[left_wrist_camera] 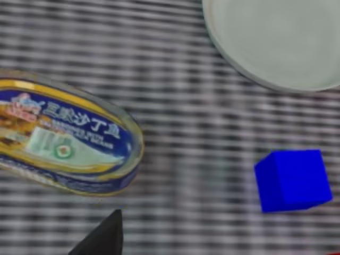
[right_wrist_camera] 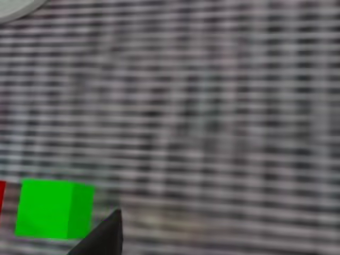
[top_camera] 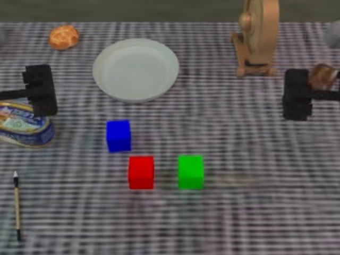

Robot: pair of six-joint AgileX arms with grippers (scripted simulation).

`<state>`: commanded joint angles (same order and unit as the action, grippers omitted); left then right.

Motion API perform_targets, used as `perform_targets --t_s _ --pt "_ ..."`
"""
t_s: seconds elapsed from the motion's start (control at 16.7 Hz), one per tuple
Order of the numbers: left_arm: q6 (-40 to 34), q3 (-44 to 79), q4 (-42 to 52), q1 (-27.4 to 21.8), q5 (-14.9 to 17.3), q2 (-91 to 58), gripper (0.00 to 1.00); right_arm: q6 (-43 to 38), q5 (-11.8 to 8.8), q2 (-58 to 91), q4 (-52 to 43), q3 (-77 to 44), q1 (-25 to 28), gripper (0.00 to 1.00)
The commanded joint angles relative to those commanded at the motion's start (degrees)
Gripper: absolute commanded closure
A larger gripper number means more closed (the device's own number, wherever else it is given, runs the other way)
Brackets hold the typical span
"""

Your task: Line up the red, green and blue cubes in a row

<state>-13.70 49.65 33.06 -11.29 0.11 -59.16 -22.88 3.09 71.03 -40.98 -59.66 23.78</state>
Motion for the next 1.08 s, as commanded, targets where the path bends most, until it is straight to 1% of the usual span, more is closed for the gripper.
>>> perform_targets --t_s 0.3,0.6,0.84,1.08 --pt "-6.13 22.12 15.54 -5.15 0.08 -29.67 0.0 9.63 -0.53 -28.17 16.1 24.65 -9.67 0.0" --pt "-11.18 40.38 27.75 -9.37 0.14 -51.28 0.0 17.49 -1.63 -53.28 30.4 45.52 -17.87 0.0" --pt "-13.88 50.98 33.77 -11.58 0.09 -62.74 0.0 21.58 -2.62 -66.77 38.31 56.26 -21.98 0.0" --pt "-14.76 54.36 35.59 -12.3 0.06 -66.2 0.0 22.88 -3.09 -71.03 40.98 59.66 -23.21 0.0"
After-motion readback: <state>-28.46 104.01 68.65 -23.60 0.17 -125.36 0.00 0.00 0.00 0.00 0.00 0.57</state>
